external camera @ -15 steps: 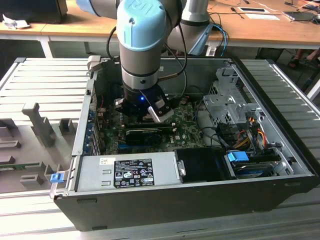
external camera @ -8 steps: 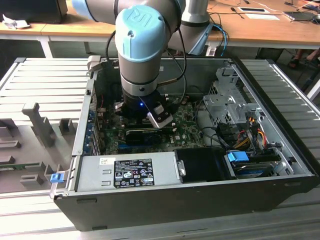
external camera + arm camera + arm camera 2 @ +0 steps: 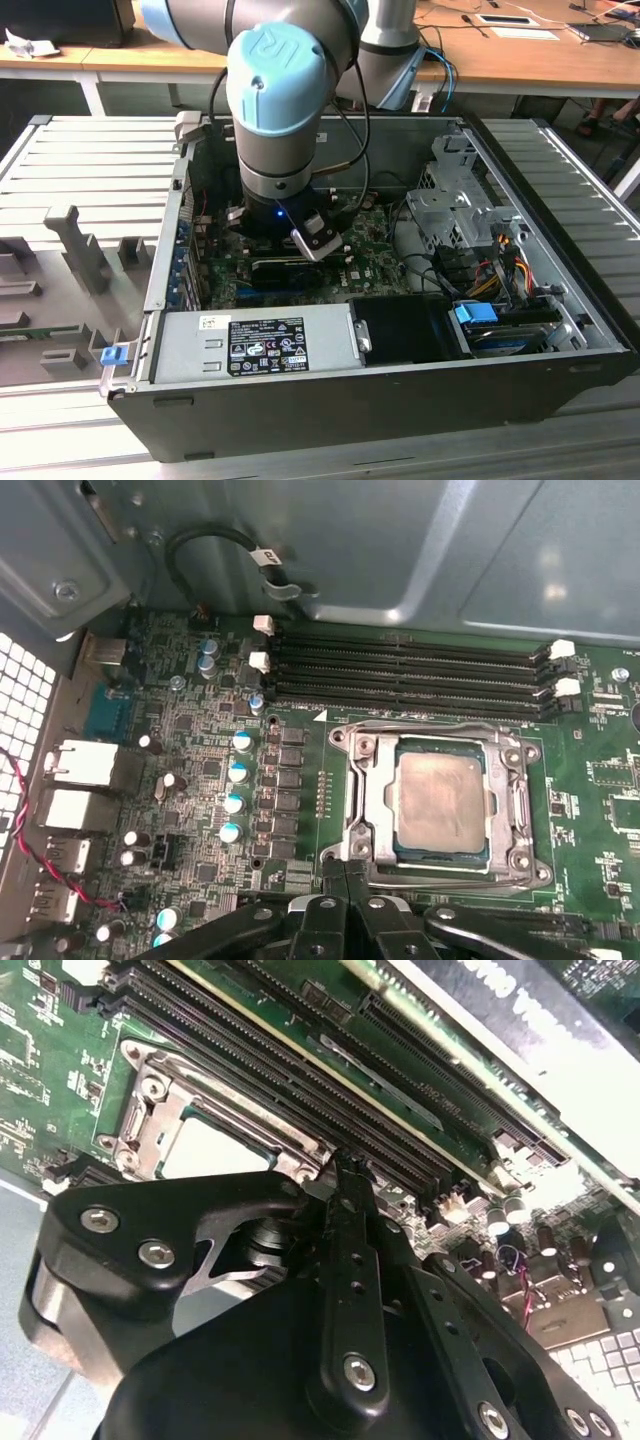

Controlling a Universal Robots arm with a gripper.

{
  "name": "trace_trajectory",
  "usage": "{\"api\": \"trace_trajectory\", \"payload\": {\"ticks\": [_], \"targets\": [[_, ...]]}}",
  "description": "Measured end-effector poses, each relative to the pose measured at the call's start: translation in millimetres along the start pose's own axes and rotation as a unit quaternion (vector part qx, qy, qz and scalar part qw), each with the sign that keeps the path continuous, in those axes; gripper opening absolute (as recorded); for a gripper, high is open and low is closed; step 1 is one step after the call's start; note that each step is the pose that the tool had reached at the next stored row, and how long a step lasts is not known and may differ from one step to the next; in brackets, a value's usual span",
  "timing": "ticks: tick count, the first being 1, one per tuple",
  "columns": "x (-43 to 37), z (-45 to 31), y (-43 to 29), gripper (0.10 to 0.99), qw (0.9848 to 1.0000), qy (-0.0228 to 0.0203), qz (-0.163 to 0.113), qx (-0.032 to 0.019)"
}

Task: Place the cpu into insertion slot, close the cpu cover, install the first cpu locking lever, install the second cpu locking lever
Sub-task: 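Install the second cpu locking lever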

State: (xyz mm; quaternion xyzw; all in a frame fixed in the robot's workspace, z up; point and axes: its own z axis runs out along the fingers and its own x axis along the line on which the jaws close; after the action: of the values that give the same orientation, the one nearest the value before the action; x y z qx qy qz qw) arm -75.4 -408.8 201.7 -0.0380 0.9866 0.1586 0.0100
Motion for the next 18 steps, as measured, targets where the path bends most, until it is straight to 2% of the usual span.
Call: {"api": "trace_trajectory", "payload": {"ticks": [7,11,13,18], "targets": [[1.2,7.7,1.2,0.106,1.0,-0.0005,0.0,-0.0071],[3.5,9.9,2.5,0.106,1.0,-0.0006,0.0,-0.0082],[3.4,8.1,3.2,0.106,1.0,-0.0007,0.0,-0.0085],[3.1,-6.4,8.0,0.106,1.0,-0.0007,0.0,-0.0084]]}}
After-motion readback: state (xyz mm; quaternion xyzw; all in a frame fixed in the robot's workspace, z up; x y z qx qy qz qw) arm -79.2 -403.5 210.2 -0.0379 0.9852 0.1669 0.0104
